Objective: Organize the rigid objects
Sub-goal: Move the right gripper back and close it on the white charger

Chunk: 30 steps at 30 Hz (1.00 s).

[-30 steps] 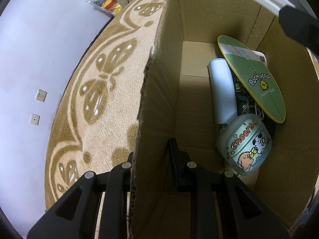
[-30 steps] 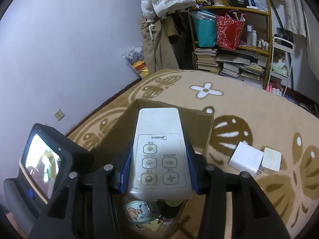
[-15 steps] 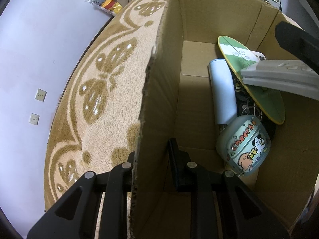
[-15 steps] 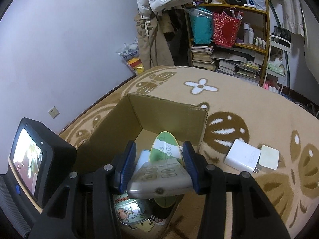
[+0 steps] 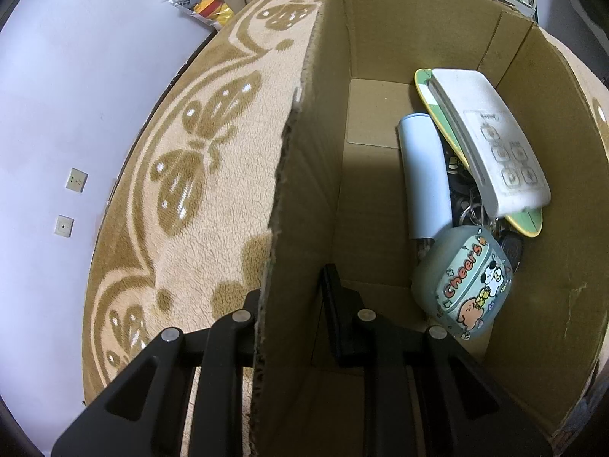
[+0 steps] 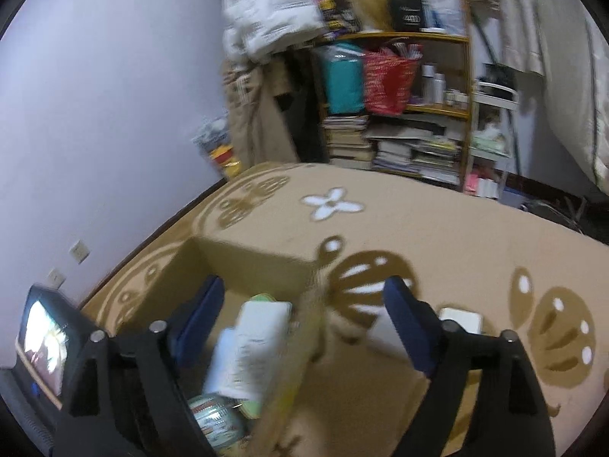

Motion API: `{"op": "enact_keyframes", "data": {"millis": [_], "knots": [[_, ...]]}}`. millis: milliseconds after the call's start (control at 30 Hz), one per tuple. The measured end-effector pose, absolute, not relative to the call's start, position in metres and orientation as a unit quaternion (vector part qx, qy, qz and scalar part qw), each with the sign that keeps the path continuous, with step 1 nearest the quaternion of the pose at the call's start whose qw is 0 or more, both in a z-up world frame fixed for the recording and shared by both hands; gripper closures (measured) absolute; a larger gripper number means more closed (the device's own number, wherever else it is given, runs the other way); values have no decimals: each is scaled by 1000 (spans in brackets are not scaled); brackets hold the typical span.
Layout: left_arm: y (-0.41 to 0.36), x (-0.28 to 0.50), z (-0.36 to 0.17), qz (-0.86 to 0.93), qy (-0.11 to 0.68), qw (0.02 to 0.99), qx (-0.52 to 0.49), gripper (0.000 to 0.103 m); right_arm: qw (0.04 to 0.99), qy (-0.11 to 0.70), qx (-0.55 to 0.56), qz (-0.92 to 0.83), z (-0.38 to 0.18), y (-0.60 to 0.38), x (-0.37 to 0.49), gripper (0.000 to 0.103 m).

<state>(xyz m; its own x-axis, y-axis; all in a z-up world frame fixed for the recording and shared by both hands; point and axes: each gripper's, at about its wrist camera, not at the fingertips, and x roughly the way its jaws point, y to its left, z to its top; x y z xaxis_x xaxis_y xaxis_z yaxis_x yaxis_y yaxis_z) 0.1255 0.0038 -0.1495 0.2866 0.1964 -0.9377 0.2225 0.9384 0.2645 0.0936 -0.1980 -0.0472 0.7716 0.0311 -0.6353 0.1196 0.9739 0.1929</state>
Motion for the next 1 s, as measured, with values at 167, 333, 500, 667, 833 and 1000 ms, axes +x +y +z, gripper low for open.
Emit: {"op": "enact_keyframes", "data": {"millis": [167,333,500,667,833,1000], "knots": [[4,126,-150,-8,597,782,176,83,926,346,133,-74,-62,-239,104,11],[3,125,-149,-7,597,782,178,83,908,367,169,-110,-86,-276,112,11],[1,125,-150,-8,597,782,179,82,885,398,199,-138,-119,-297,115,11],[2,125,-149,-9,598,782,177,82,877,412,195,-154,-140,-307,114,11],[3,126,-149,-9,598,782,176,82,867,422,213,-155,-153,-318,114,18],[4,126,-149,-10,599,782,176,82,860,424,230,-166,-159,-327,113,19]]}}
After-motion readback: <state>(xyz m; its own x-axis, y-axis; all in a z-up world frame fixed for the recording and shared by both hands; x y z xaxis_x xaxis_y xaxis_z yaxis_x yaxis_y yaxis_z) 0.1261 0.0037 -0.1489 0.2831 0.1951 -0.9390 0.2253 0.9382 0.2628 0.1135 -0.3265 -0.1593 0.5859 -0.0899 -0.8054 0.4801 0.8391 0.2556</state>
